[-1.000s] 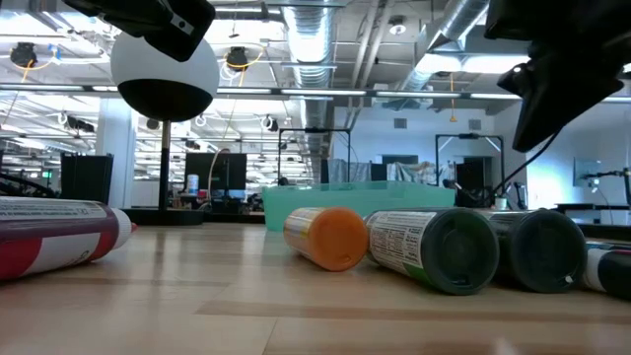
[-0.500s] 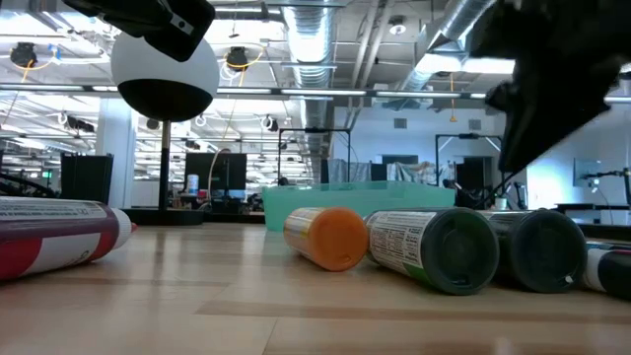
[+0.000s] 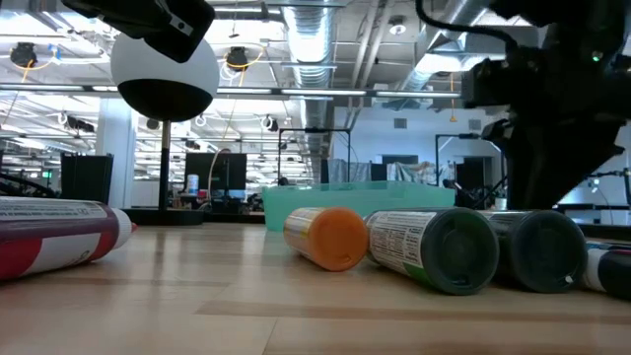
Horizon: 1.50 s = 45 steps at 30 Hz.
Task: Pick & Place food coloring
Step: Put the large pink food coloring bottle into the green bin
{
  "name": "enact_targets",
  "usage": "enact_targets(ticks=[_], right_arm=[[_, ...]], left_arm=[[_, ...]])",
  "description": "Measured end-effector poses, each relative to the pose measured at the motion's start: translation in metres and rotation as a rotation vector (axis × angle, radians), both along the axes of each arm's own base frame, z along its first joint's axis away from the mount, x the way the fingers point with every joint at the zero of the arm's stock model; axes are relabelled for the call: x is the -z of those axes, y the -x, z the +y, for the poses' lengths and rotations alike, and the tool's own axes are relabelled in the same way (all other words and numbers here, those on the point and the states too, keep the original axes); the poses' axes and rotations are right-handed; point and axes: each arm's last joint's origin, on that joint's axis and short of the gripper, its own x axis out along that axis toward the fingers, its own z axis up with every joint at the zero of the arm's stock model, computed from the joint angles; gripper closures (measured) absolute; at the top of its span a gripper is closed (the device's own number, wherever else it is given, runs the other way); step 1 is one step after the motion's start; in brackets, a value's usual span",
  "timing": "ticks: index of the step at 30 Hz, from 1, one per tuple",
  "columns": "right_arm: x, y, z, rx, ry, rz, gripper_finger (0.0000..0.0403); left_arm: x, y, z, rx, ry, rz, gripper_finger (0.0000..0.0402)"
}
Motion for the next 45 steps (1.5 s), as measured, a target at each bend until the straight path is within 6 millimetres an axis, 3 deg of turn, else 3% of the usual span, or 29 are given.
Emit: enact_targets(ticks=[15, 21, 33, 45], right_arm=[[0.021, -0.009, -0.009, 0.027, 0.007, 0.078, 0.0268], [0.019, -0.007, -0.01, 0.03, 0.012, 0.085, 0.0294], [0.018, -0.007, -0.01, 0.028, 0.016, 0.082, 0.0389], [0.018, -0.007, -0.008, 0.027, 0.061, 0.059, 0.0388]], left_arm=[[0.001, 0.0, 0.0, 0.002, -0.008, 0.005, 0.0386], [0.001, 0.0, 0.0, -0.003, -0.011, 0.003, 0.0386], [0.0, -0.002, 0.007, -0.237, -0.1, -0.06, 0.0386], [-0.001, -0.002, 0.009, -0.303, -0.095, -0.07, 0.0386]])
